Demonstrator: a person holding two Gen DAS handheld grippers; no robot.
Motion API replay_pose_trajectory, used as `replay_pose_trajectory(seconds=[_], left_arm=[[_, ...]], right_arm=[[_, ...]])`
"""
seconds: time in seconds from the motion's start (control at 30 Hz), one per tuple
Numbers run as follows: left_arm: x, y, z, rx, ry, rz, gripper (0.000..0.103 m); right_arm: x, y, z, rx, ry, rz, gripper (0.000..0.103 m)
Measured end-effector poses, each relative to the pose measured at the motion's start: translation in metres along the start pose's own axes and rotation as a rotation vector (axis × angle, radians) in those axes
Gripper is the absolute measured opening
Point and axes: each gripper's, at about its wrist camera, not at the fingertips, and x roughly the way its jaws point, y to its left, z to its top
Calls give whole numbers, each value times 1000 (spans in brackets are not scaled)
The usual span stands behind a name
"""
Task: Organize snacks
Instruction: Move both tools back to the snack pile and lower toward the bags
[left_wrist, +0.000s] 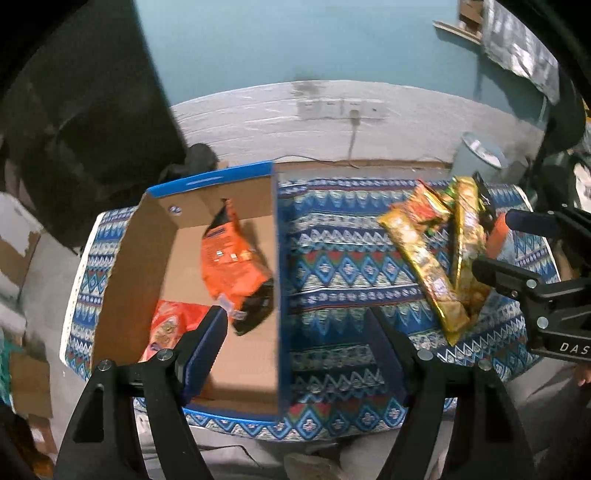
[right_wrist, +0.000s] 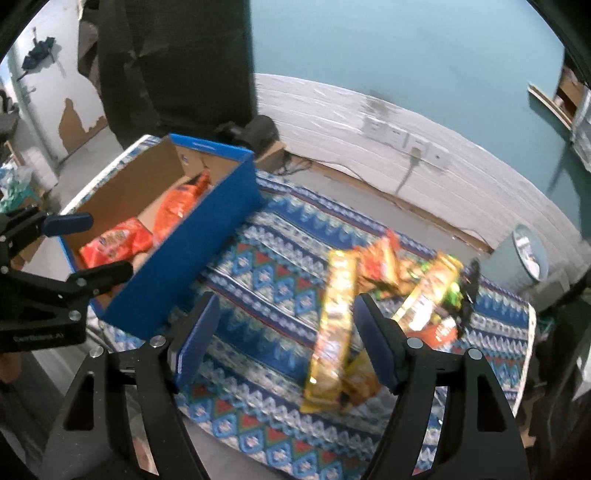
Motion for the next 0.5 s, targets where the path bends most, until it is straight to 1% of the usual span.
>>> replay_pose_trajectory(seconds=[0.27, 0.5], left_arm=[[6, -55, 6, 120, -1, 10, 78], [18, -91, 7, 195, 24, -12, 78]], right_arm=[[-13, -44, -34, 64, 18, -42, 76], [-12, -77, -55, 126, 43, -72, 76]])
